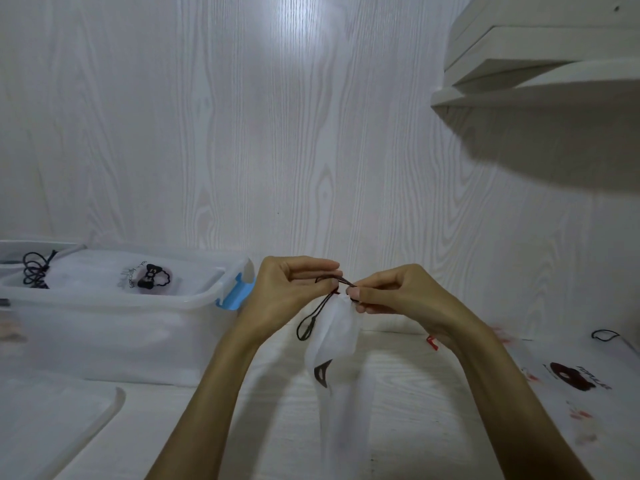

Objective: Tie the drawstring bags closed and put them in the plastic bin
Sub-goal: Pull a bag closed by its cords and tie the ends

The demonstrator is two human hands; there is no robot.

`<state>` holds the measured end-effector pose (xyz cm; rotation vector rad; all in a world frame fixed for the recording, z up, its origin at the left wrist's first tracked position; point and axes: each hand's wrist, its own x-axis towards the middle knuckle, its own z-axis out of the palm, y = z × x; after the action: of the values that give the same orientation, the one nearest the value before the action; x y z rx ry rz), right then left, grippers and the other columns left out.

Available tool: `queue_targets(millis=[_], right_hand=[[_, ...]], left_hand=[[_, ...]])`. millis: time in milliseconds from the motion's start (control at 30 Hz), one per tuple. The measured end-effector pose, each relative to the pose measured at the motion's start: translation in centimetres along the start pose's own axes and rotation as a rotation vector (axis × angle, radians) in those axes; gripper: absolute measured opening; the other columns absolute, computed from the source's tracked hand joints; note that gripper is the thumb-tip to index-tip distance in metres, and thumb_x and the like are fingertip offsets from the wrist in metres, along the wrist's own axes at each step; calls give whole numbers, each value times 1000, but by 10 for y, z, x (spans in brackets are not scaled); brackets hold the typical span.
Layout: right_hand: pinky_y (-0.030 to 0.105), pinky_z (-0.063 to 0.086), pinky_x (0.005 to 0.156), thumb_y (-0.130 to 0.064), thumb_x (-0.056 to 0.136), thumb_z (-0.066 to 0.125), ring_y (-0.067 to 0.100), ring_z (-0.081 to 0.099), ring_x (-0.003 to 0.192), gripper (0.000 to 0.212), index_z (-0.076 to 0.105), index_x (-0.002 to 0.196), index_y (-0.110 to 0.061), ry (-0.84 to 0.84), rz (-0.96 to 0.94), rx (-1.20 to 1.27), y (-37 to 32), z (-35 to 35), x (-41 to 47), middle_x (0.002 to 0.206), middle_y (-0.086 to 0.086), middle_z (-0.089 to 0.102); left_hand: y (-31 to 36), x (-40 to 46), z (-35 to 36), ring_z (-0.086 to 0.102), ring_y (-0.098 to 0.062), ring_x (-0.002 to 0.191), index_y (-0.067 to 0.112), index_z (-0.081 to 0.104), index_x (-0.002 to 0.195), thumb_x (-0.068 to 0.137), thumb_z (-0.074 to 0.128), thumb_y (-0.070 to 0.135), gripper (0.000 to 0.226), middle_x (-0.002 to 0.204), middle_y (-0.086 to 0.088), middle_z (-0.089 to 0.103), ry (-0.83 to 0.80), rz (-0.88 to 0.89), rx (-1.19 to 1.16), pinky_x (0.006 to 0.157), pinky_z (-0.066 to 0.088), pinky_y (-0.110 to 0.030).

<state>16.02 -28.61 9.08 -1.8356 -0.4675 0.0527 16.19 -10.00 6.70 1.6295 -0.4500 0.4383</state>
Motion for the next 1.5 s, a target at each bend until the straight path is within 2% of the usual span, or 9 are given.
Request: queue_targets(millis=[200,333,433,667,867,1000,1267,1433,1500], right_hand=[[17,56,74,-20,84,67,11,70,77,14,75,90,-10,-7,62,120,5,3,5,84,7,75],[19,57,70,-16,93,56,15,72,75,18,70,97,-5,-48,186,254,5,5,6,88,11,74],[19,58,70,-13,90,61,14,72,74,17,70,101,-4,-62,205,269,6,9,7,90,12,74],[15,56,67,-12,82,68,11,71,72,13,73,93,-7,-15,195,317,11,10,10,84,8,74],[18,53,67,-18,82,70,6,66,68,18,73,97,-8,1,176,307,16,14,12,80,1,73],[16,52,64,-22,83,70,5,65,65,14,75,91,-12,80,138,201,21,19,15,79,-1,73],[14,50,59,-21,83,69,4,63,61,13,75,88,-10,172,159,180,34,34,14,81,3,73],[15,50,61,-21,83,68,4,62,60,18,74,93,-7,159,197,220,31,39,0,83,4,72],[15,50,62,-20,83,68,5,63,62,18,74,93,-7,140,207,210,30,39,-8,83,4,72]], left_hand=[[-5,1,1,72,-7,86,16,71,102,80,72,5,25,88,6,76,2,71,52,76,53,-13],[-5,2,2,72,-8,85,15,70,101,81,69,0,25,85,8,75,-23,92,20,74,52,-12],[-6,1,4,72,-7,83,11,70,101,82,67,-3,24,82,10,75,-51,106,22,73,52,-11],[-8,1,4,71,-7,86,11,70,103,82,67,0,24,84,9,75,-63,141,23,75,52,-12],[-11,2,4,68,2,90,14,71,102,82,69,5,22,90,12,72,-41,168,104,78,48,-8],[-17,1,4,71,-6,87,12,69,104,83,67,2,24,91,4,74,-32,105,32,74,52,-12],[-33,-18,14,72,-13,68,6,69,83,79,70,-2,10,72,-1,75,178,-61,-127,62,54,-17],[-24,-31,15,70,-8,60,6,69,80,80,70,-1,7,64,3,73,158,-66,-92,55,50,-13],[-21,-39,15,71,-8,62,10,70,79,80,69,0,11,66,3,73,140,-72,-83,57,51,-13]])
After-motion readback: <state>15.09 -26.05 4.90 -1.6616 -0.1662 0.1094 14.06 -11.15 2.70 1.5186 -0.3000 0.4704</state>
